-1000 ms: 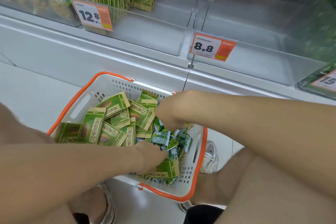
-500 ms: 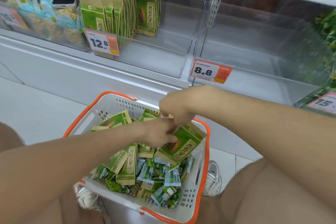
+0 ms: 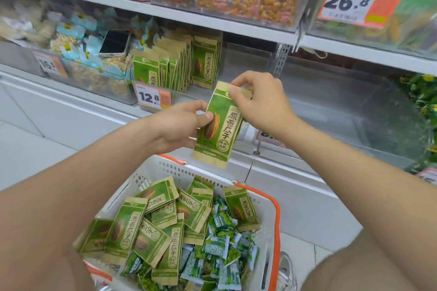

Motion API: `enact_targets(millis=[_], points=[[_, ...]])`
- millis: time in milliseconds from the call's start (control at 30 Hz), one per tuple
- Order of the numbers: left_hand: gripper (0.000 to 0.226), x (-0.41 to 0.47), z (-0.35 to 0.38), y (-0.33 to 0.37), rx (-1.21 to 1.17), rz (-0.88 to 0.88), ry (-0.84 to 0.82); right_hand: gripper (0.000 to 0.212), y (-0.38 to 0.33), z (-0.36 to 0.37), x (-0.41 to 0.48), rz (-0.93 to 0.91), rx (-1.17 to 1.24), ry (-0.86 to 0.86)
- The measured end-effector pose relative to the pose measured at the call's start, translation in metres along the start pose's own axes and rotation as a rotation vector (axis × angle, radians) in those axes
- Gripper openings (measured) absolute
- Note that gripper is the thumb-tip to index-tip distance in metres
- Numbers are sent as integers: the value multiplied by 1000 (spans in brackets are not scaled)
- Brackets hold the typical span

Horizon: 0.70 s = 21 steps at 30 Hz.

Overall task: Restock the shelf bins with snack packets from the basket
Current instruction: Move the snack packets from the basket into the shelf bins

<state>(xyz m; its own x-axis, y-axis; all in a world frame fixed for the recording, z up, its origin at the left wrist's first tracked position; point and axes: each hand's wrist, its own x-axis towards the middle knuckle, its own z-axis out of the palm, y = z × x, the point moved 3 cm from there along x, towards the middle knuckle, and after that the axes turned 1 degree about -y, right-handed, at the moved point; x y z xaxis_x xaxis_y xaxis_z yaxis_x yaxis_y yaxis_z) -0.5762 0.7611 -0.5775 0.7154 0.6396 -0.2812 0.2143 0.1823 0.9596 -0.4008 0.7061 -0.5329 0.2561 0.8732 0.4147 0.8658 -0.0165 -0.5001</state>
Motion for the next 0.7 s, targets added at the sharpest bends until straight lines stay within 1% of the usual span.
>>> enact_targets(millis=[33, 67, 100, 133, 167, 200, 233, 300, 367, 400, 433, 500, 533, 600, 667, 700], points=[[18, -2, 2, 1, -27, 3, -11, 8, 4, 2, 2, 43, 52, -7], [25, -4, 4, 1, -33, 7, -37, 6, 6, 3, 3, 68, 80, -5], [43, -6, 6, 1, 2, 11, -55, 6, 9, 4, 5, 82, 92, 4], [63, -8, 7, 0, 74, 23, -56, 6, 9, 4, 6, 85, 105, 19], [78, -9, 8, 0, 156, 38, -41, 6, 8, 5, 8, 81, 115, 30], [87, -9, 7, 0, 223, 54, -19, 7, 7, 6, 10, 74, 122, 39], [90, -9, 6, 1, 271, 64, 7, 7, 6, 8, 11, 74, 126, 45], [89, -12, 3, 10, 331, 83, 53, 5, 8, 13, 16, 110, 155, 70], [89, -12, -1, 20, 320, 110, 93, 19, 9, 15, 22, 211, 229, 122], [88, -11, -5, 26, 274, 126, 114, 27, 7, 16, 25, 274, 290, 135], [87, -9, -8, 32, 217, 144, 135, 33, 5, 17, 30, 338, 381, 119], [82, -3, -15, 41, 187, 172, 173, 38, 0, 24, 38, 454, 598, -21], [80, 0, -19, 44, 242, 178, 182, 38, -5, 27, 39, 488, 647, -109], [72, 6, -27, 49, 413, 187, 206, 36, -7, 33, 44, 513, 619, -227], [69, 12, -38, 52, 596, 211, 291, 39, -6, 41, 57, 509, 608, -230], [72, 16, -44, 54, 703, 241, 365, 42, -3, 46, 66, 512, 643, -177]])
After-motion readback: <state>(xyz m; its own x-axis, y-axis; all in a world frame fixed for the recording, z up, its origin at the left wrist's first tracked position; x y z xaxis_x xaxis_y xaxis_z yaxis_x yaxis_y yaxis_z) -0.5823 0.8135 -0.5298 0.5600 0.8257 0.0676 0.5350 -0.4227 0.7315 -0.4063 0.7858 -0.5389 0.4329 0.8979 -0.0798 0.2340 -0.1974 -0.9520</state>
